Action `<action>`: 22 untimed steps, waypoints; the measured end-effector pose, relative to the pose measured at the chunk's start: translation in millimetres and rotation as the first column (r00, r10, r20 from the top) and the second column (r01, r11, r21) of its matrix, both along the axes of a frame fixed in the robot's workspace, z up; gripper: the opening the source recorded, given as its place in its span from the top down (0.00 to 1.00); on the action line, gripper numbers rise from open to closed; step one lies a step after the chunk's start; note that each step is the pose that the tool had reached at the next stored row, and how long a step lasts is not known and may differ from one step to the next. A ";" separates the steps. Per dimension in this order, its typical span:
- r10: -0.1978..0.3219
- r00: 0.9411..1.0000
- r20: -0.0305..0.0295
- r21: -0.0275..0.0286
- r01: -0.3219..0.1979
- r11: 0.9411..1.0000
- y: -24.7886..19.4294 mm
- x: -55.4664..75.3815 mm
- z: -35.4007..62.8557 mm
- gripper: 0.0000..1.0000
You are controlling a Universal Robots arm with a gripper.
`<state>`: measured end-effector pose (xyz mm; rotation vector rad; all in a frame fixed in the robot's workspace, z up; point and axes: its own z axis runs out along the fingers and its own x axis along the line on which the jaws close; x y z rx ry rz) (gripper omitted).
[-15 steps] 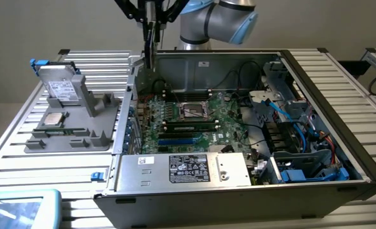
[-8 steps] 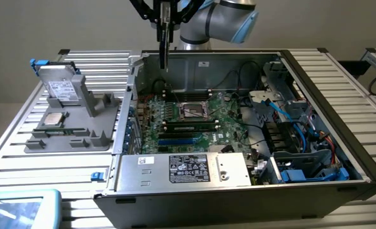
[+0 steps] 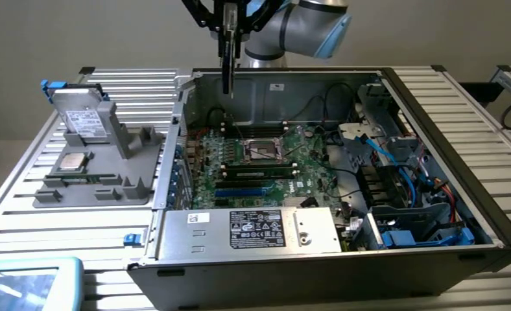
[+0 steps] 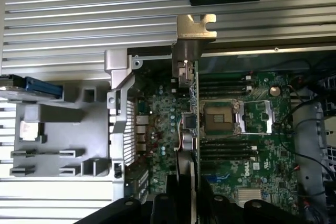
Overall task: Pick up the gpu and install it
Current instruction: 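Pick up the gpu and move the gpu toward the slot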
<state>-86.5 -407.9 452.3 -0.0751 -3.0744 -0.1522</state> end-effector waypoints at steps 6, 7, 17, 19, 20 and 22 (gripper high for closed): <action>0.000 1.000 0.000 0.000 0.000 1.000 0.0 27.1 -1.9 0.73; 0.000 1.000 0.000 0.000 0.000 1.000 0.0 31.2 -2.2 0.73; 0.011 1.000 0.018 0.000 -0.011 1.000 -0.1 59.0 -4.2 0.73; 0.014 1.000 0.025 0.000 -0.014 1.000 -0.1 62.1 -4.2 0.73; 0.016 0.999 0.027 0.000 -0.016 1.000 -0.1 63.9 -4.2 0.73; 0.021 0.999 0.029 0.000 -0.021 1.000 -0.1 68.0 -4.2 0.73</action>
